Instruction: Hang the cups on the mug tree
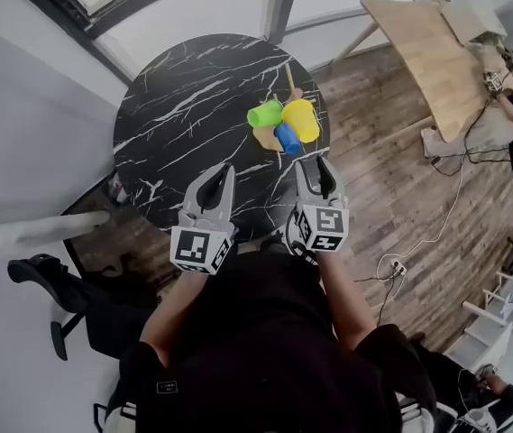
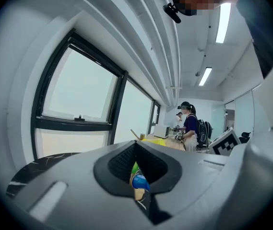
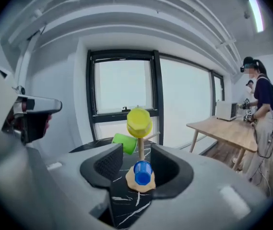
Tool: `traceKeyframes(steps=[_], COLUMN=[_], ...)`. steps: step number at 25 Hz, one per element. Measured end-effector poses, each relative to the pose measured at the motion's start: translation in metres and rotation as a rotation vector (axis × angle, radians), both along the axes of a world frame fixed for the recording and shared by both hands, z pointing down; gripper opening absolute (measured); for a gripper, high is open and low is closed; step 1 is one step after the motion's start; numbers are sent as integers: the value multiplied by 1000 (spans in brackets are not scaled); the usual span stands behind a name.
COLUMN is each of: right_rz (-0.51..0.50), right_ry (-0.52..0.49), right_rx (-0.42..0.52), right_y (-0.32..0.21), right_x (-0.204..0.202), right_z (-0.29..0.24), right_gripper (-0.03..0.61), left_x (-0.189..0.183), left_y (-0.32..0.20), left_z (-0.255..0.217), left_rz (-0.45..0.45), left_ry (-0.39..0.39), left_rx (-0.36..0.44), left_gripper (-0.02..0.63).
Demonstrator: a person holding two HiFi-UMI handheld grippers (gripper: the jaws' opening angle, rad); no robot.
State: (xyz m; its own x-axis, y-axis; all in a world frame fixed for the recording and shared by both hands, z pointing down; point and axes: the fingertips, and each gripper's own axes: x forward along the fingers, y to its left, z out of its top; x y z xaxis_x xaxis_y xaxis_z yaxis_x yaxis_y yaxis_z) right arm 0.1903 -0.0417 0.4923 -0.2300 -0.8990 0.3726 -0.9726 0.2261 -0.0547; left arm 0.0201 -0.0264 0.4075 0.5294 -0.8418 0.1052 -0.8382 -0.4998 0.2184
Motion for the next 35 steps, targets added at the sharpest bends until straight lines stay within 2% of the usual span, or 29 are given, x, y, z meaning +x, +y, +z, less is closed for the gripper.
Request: traceKeyframes(steps=[2, 8, 11, 14, 21, 25, 35], right_rz=[9, 24, 36, 28, 1, -6, 11], right_ry=[-30, -87, -101, -127, -142, -146, -151], right_rx=[20, 80, 106, 111, 79, 77, 106], right_y=[3, 14, 25, 40, 64, 68, 67], right_x=[2, 3, 0, -7, -24, -22, -18], right_z=[-16, -52, -68, -77, -65, -64, -74], right_gripper=[144, 76, -3, -3, -5, -5, -5], left_x=[1, 3, 3, 8, 15, 15, 19], left_y=[0, 0, 7, 15, 27, 33, 33], left_z=[-6, -33, -49, -59, -48, -32, -32], left_rz=[5, 23, 16, 19, 16, 24, 39], left_ry=[-1, 5, 19, 16, 19, 17, 20], left_rx=[13, 65, 90, 105, 86, 68, 63], left_gripper=[-6, -6, -6, -6, -6, -6, -6])
